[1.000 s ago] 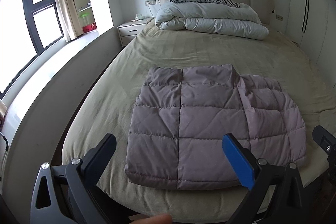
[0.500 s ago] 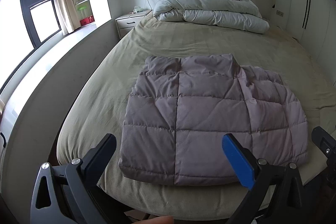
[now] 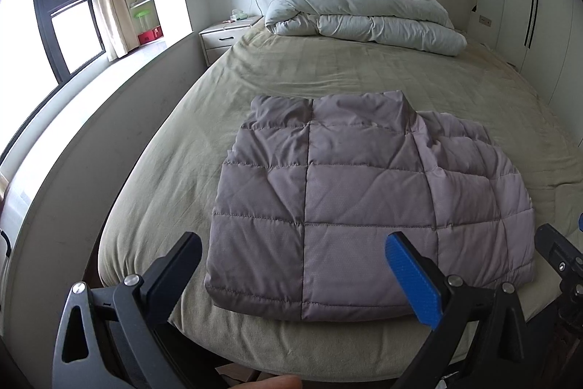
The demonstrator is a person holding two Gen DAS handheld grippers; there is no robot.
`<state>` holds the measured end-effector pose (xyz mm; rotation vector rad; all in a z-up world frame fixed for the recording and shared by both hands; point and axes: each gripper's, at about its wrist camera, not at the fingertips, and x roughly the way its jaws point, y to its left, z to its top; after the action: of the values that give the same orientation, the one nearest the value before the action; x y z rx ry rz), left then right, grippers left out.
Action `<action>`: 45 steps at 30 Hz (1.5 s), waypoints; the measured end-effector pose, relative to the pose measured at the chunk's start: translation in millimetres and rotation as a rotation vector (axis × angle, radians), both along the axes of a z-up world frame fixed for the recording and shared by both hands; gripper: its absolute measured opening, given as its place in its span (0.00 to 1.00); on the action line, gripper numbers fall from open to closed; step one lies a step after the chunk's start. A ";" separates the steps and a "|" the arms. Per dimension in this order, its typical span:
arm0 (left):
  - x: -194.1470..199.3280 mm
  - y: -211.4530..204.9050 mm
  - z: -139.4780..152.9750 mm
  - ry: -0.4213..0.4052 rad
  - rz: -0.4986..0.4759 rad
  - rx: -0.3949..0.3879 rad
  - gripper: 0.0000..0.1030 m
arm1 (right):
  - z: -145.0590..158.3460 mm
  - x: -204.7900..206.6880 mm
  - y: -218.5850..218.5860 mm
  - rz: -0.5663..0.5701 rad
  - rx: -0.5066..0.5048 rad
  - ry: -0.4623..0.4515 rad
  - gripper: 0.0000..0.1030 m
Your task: Fold large clothes
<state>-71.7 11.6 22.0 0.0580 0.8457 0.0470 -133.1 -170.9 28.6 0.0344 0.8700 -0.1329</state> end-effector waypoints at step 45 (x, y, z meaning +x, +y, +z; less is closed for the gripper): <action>-0.4 -1.8 -4.5 0.005 -0.003 0.002 1.00 | -2.3 -0.9 -0.3 -0.002 0.005 0.006 1.00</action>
<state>-72.2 9.9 17.4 0.0615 0.8511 0.0447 -134.0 -171.2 26.3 0.0395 0.8759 -0.1322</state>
